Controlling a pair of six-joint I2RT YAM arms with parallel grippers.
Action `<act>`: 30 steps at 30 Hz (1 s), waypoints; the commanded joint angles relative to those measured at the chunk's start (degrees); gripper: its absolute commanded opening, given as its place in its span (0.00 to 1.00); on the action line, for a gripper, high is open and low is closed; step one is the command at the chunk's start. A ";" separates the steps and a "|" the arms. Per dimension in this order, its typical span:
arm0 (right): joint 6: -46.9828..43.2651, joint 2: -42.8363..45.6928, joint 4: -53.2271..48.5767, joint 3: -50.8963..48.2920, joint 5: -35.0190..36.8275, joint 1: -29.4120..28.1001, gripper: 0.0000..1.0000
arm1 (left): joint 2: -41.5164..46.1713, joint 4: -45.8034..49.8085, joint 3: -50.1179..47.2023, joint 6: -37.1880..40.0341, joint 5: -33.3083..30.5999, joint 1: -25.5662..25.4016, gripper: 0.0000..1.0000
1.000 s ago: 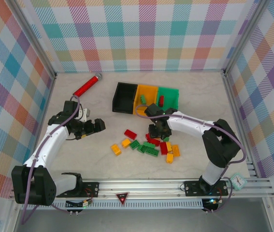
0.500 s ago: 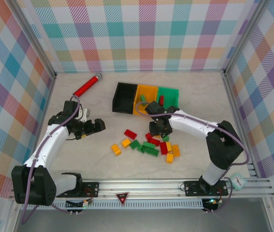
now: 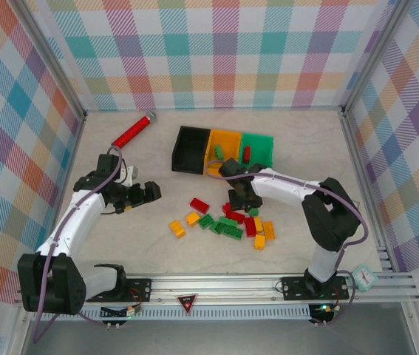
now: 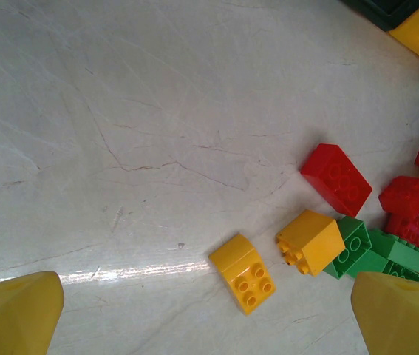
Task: Sort the legos into containers by color
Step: Pick up the lego from the center of the table, then place the lego in the container.
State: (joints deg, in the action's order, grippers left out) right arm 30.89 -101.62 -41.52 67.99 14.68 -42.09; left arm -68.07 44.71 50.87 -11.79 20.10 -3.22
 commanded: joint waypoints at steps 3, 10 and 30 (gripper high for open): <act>0.20 -3.07 -0.87 0.66 -1.04 -0.10 0.43 | 1.14 0.57 -0.14 0.10 0.72 0.76 1.00; -0.45 -0.62 -1.80 2.00 -1.75 -0.18 0.35 | 1.02 0.56 -0.16 0.17 0.66 0.76 1.00; -11.65 -20.09 -7.95 47.10 -8.87 -0.19 0.37 | 0.47 0.82 -0.08 0.06 -0.23 0.76 1.00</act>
State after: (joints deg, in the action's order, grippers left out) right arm 22.52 -115.39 -45.52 108.03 7.35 -42.09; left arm -68.07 44.73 50.87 -11.79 19.99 -3.22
